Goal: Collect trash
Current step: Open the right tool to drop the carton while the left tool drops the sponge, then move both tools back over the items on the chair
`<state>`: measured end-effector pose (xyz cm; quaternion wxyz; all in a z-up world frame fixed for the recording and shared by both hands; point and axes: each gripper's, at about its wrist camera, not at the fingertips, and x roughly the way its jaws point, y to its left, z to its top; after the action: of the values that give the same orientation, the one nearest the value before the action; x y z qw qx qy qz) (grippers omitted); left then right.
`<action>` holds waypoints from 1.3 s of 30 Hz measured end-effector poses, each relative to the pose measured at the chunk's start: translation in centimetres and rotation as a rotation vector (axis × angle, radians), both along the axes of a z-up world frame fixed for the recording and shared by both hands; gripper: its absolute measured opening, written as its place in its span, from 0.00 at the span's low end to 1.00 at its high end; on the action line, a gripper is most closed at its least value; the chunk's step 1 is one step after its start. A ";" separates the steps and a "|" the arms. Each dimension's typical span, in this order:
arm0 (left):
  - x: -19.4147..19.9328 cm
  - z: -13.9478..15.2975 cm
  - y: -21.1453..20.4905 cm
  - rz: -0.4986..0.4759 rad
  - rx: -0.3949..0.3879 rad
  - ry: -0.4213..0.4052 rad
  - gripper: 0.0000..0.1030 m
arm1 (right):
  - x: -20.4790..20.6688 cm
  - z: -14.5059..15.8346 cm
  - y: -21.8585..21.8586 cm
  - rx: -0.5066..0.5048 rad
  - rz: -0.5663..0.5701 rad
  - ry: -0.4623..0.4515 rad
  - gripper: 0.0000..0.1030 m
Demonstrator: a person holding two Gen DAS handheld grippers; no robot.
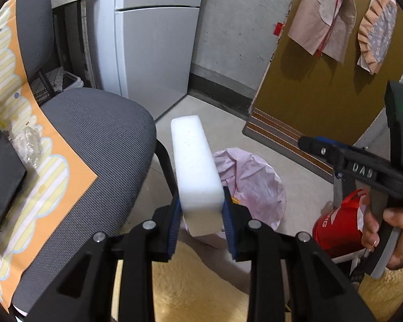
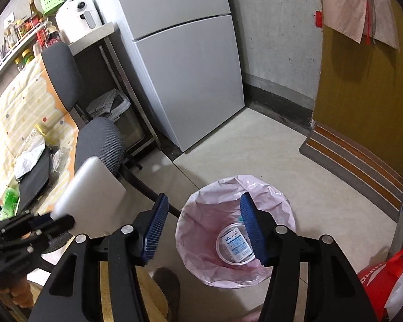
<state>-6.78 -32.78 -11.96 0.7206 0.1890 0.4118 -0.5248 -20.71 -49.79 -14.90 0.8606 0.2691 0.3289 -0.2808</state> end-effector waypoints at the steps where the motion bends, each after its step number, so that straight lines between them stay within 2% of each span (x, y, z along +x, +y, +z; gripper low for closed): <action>1: -0.2 -0.1 0.0 -0.007 0.003 0.001 0.26 | -0.1 0.2 0.0 -0.002 -0.001 -0.006 0.55; 10: -3.3 -0.7 -3.5 -0.145 0.014 0.001 0.27 | -2.3 2.4 -0.5 -0.059 -0.044 -0.044 0.55; 16: -5.1 -2.0 -7.6 -0.211 0.000 -0.010 0.28 | -3.9 2.0 -1.9 -0.069 -0.096 -0.026 0.55; 17: -5.3 -2.4 -7.9 -0.218 -0.001 -0.015 0.29 | -4.1 1.8 -2.1 -0.063 -0.101 -0.025 0.55; 20: -5.9 -3.7 -9.2 -0.226 0.015 -0.034 0.45 | -4.4 0.7 -2.8 -0.042 -0.116 -0.004 0.56; 27: -4.2 -6.0 -8.7 -0.175 0.051 0.003 0.45 | -3.6 -2.0 -3.0 0.003 -0.111 0.060 0.56; 39: 0.3 -3.9 -2.3 0.017 0.042 -0.041 0.45 | -0.2 -3.6 -0.3 0.055 -0.029 0.110 0.56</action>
<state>-6.53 -35.03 -15.86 0.7292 0.2113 0.4096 -0.5059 -20.94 -50.07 -18.54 0.8295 0.2813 0.3793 -0.2983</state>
